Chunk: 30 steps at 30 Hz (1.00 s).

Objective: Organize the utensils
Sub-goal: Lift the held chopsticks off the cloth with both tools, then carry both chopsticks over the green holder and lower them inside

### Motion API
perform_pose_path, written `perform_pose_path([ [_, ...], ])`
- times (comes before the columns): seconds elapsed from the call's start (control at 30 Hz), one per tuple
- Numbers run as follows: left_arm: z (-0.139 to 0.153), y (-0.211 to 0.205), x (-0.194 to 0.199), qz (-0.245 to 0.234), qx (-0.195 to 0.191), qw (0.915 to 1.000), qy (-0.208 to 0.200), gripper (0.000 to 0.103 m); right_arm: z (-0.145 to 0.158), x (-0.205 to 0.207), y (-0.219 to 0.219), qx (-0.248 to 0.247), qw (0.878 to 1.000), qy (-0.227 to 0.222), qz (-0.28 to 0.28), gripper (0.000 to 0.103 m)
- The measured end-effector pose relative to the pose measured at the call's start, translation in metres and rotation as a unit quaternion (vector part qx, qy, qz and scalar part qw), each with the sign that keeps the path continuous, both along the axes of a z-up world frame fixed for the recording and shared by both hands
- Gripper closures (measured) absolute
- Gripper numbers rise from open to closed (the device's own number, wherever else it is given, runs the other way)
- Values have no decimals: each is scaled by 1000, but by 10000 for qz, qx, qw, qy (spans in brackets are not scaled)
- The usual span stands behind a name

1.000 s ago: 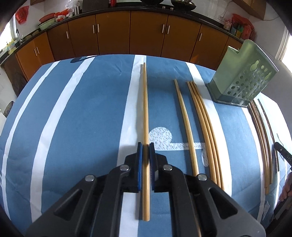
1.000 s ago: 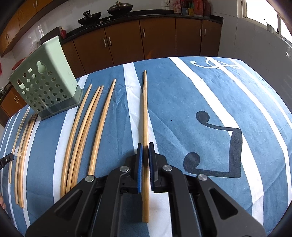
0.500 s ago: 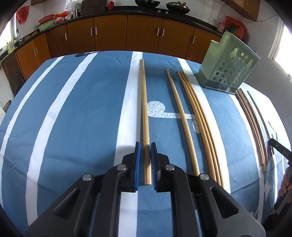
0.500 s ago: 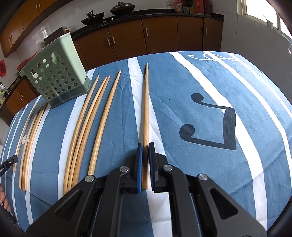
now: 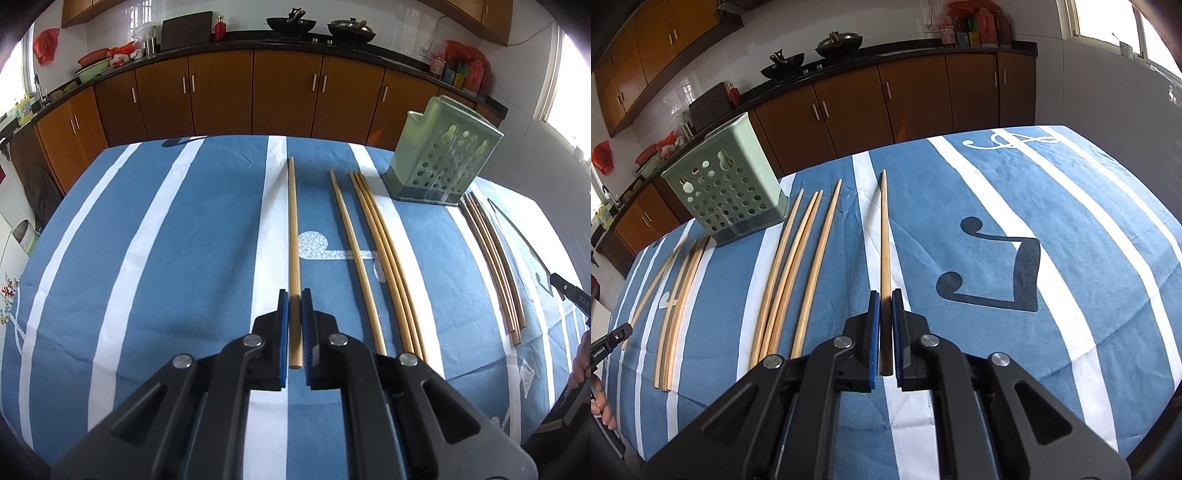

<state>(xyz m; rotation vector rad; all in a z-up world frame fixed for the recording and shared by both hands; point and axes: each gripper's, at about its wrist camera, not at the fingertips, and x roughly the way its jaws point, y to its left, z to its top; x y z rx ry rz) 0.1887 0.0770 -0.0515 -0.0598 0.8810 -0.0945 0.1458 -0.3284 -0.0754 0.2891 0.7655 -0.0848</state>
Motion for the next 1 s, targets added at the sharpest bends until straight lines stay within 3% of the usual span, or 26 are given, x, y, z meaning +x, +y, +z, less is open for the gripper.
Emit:
perform_pose_path([
  [0.27, 38, 6, -13, 196, -85, 9982, -566, 95, 16, -10, -3, -20, 9993, -363, -77, 96],
  [1.0, 117, 6, -26, 419, -167, 9809, -1891, 95, 79, -17, -4, -10, 9886, -1501, -93, 96],
])
